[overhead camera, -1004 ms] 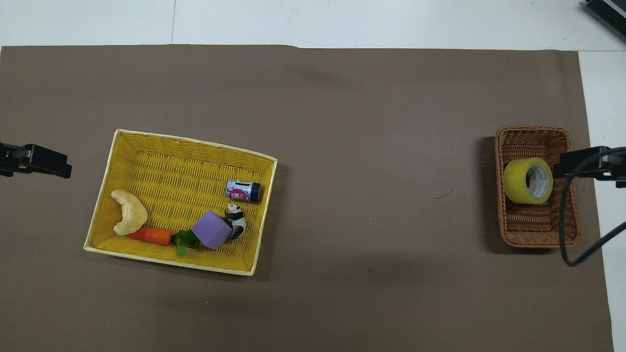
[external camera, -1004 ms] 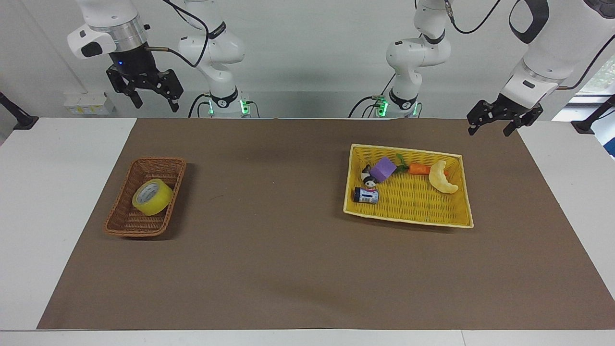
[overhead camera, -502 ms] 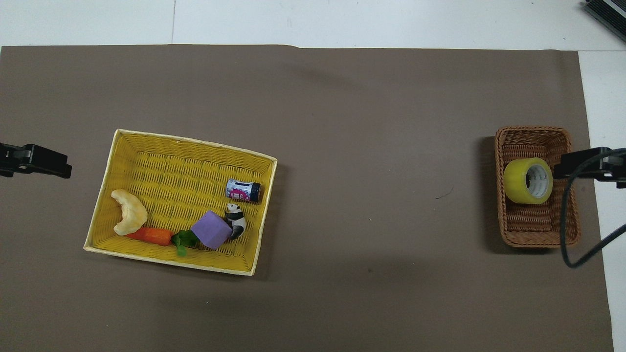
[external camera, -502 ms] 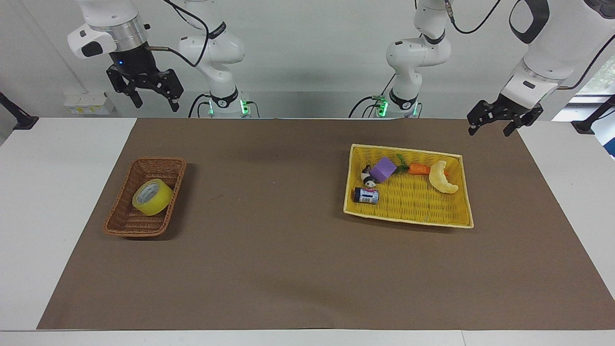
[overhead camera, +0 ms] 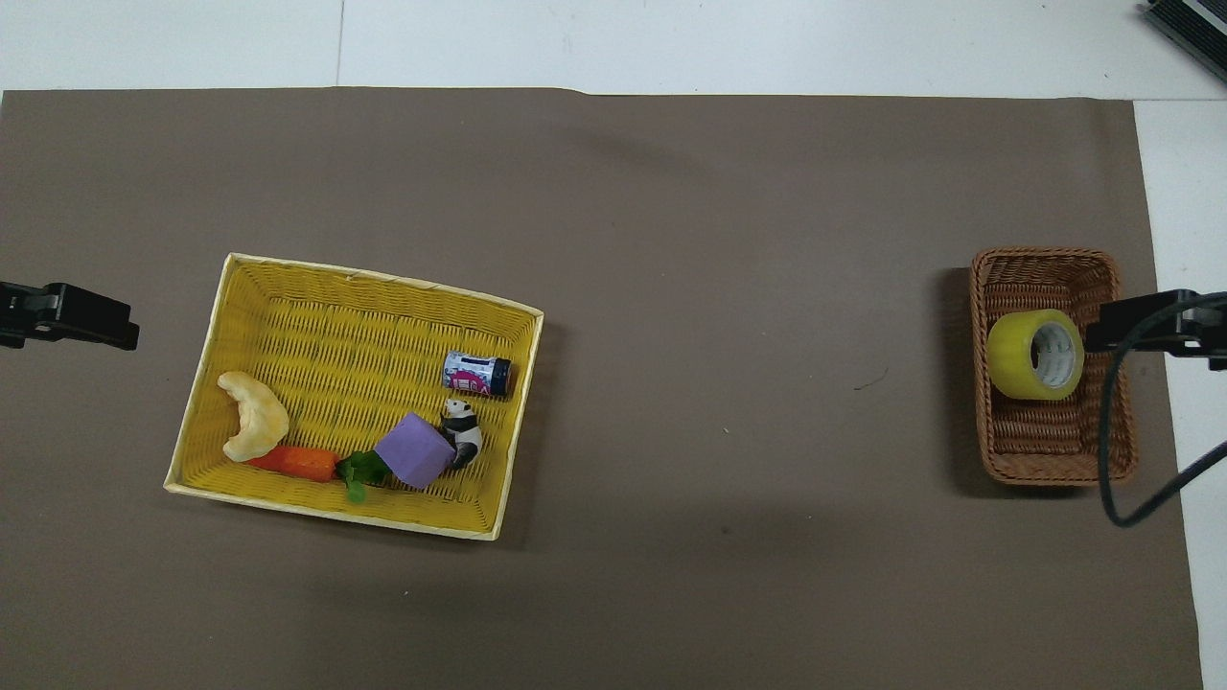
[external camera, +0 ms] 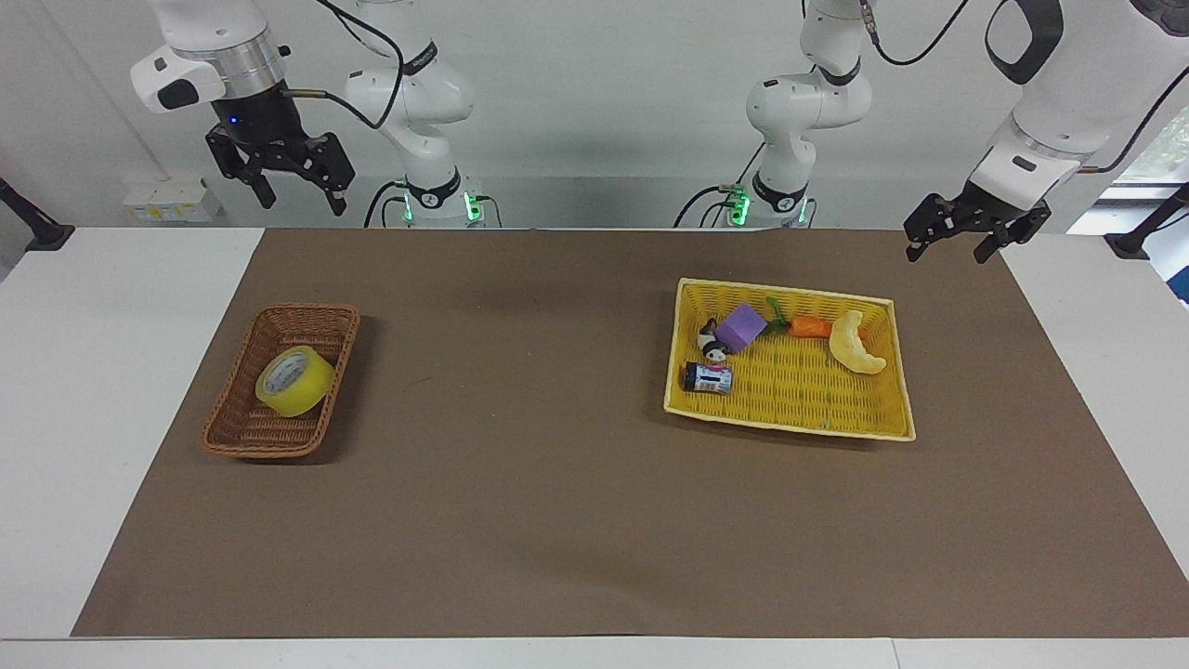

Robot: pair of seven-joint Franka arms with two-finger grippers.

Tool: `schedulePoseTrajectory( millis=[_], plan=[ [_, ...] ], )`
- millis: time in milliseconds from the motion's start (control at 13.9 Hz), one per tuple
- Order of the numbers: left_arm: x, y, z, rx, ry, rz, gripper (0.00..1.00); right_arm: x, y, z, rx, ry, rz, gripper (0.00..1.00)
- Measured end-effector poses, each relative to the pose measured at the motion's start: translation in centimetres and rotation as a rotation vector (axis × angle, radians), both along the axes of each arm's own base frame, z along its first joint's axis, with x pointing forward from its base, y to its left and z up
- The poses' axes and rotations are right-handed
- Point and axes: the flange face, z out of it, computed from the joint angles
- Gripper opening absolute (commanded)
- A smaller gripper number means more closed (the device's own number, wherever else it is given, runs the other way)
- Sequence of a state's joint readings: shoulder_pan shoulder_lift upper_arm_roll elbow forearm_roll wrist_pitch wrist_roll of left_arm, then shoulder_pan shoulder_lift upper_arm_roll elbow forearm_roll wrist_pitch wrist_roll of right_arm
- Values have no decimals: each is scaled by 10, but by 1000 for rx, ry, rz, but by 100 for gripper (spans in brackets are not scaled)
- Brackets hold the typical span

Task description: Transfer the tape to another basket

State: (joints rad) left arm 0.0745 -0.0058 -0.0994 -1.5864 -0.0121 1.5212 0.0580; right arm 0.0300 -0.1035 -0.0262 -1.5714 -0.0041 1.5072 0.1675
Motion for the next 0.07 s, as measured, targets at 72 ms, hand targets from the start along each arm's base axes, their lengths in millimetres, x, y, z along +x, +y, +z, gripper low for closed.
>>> schedulePoseTrajectory(
  millis=[72],
  plan=[
    [0,0,0,0,1,0,100,0,0,0,0,0,0,100]
  ],
)
